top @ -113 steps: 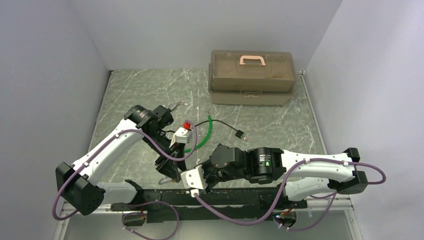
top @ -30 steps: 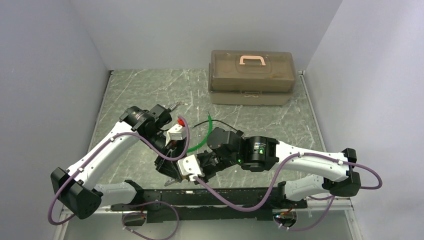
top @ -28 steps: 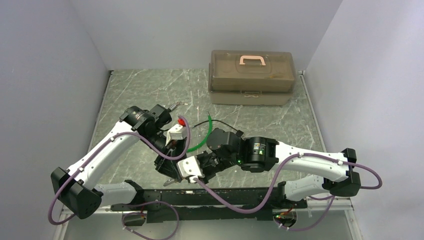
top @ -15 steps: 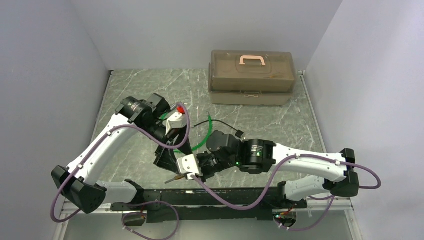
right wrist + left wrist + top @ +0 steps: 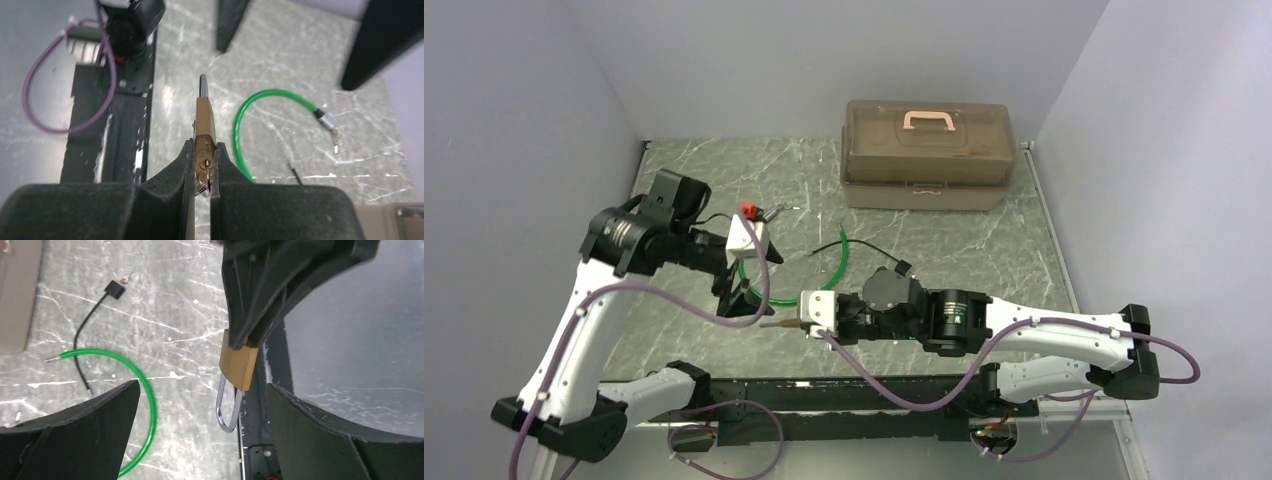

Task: Unlock with the key
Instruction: Unlock the lock.

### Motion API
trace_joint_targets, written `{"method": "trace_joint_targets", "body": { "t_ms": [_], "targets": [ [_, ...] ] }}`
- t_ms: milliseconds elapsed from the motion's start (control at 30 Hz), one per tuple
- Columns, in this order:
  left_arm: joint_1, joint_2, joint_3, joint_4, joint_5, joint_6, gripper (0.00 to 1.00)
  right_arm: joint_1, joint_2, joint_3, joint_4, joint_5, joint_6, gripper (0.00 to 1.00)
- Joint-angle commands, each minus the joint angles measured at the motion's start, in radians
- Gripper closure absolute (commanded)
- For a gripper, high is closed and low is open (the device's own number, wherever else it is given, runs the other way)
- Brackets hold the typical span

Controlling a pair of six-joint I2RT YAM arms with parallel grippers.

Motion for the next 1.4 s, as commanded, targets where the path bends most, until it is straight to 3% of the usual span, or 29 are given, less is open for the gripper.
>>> {"method": "trace_joint_targets", "body": {
  "t_ms": [0, 100, 300, 533, 600, 700, 733, 800, 867, 1067, 1133, 1167, 1233, 1267, 1367],
  "targets": [
    [0.002, -0.119, -0.127, 0.179, -0.043, -0.026, 0.01, 0.003, -0.067, -0.008, 0.308, 0.103, 0.056, 1.0],
    [0.002, -0.149, -0.194, 0.226, -0.02, -0.033, 0.01, 0.003, -0.079, -0.04, 0.396, 0.106, 0.087, 1.0],
    [-0.008, -0.098, -0.158, 0.091, 0.084, 0.064, 0.0, 0.004, -0.065, -0.043, 0.464, 0.111, 0.103, 1.0],
    [-0.098, -0.161, -0.252, 0.191, -0.017, 0.005, 0.01, 0.004, -0.034, -0.019, 0.506, 0.112, 0.09, 1.0],
    [-0.108, -0.189, -0.268, 0.267, -0.036, -0.038, 0.08, 0.004, -0.025, -0.019, 0.516, 0.109, 0.094, 1.0],
    [-0.129, -0.21, -0.267, 0.312, -0.066, -0.065, 0.28, 0.005, -0.013, -0.018, 0.526, 0.109, 0.107, 1.0],
    [-0.135, -0.212, -0.265, 0.308, -0.075, -0.058, 0.37, 0.006, -0.012, -0.019, 0.53, 0.111, 0.111, 1.0],
    [-0.142, -0.219, -0.268, 0.311, -0.102, -0.052, 0.65, 0.005, -0.018, -0.025, 0.539, 0.117, 0.122, 1.0],
    [-0.144, -0.232, -0.277, 0.316, -0.123, -0.047, 0.8, 0.004, -0.022, -0.028, 0.539, 0.122, 0.127, 1.0],
    [-0.179, -0.249, -0.302, 0.322, -0.144, -0.069, 0.82, 0.005, -0.014, -0.032, 0.553, 0.115, 0.14, 1.0],
    [-0.189, -0.251, -0.302, 0.328, -0.163, -0.079, 0.99, 0.007, -0.008, -0.015, 0.544, 0.102, 0.147, 1.0],
    [-0.193, -0.253, -0.3, 0.334, -0.176, -0.089, 1.0, 0.006, -0.006, -0.002, 0.533, 0.098, 0.153, 1.0],
    [-0.194, -0.25, -0.292, 0.33, -0.193, -0.092, 1.0, 0.006, -0.014, 0.022, 0.505, 0.105, 0.169, 0.77],
    [-0.195, -0.245, -0.284, 0.324, -0.198, -0.093, 1.0, 0.006, -0.029, 0.027, 0.494, 0.114, 0.171, 0.7],
    [-0.2, -0.231, -0.245, 0.306, -0.209, -0.102, 1.0, 0.004, -0.092, 0.02, 0.459, 0.156, 0.186, 0.62]
  ]
}}
